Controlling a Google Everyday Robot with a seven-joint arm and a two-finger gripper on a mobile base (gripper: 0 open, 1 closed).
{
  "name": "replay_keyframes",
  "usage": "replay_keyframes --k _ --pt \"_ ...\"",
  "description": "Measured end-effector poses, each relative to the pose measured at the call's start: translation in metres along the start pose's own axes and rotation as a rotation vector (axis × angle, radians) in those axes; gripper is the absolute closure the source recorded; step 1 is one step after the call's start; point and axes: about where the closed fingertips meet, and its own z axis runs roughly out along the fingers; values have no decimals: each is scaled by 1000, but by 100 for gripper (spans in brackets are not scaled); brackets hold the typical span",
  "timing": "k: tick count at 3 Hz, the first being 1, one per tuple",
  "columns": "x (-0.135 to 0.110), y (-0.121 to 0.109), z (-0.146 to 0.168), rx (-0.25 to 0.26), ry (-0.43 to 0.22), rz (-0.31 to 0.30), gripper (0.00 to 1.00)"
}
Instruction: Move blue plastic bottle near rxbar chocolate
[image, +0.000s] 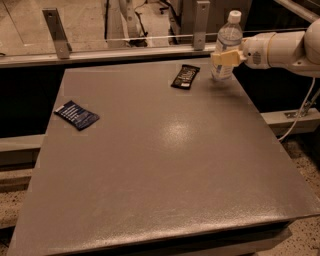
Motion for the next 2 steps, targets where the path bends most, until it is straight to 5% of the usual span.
replay_keyframes --k 2 --pt "17 -4 18 -33 -9 65 61"
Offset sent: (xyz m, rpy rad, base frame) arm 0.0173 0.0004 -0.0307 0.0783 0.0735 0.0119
